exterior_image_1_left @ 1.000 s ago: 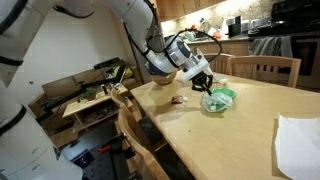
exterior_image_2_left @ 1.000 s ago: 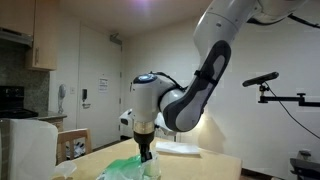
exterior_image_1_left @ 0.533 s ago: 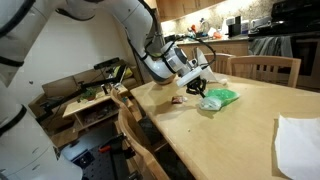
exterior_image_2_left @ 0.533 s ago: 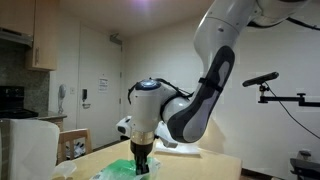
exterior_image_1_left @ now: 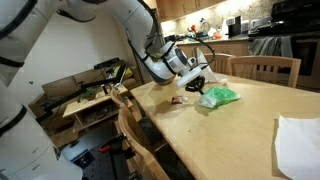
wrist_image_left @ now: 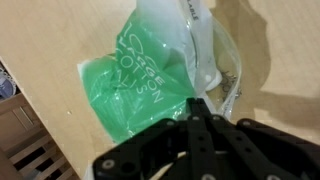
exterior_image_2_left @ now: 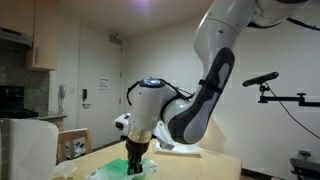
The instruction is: Move the pack of marshmallows slightly to the right and put the one that's near the wallet in it
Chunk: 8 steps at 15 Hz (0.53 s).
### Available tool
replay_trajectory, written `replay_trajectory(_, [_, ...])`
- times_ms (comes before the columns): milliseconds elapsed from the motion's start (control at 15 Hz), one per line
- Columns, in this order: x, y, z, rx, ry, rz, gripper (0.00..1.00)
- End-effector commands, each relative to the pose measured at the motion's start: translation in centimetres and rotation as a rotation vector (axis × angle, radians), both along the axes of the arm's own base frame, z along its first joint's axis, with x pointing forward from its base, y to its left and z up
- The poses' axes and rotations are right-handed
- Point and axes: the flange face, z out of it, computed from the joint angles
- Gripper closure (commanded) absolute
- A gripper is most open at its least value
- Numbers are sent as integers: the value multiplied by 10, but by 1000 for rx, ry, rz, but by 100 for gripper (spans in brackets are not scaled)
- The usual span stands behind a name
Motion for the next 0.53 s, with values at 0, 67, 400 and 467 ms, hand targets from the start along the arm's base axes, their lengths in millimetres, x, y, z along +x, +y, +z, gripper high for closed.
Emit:
replay_trajectory(0, [15,-10,8,42,-83,10,100])
replay_trajectory(67, [19,-14,10,46,-94,14,100])
replay_trajectory(400, [23,-18,10,69,-82,39,71])
replay_trajectory(467, [23,-16,9,72,-71,43,66])
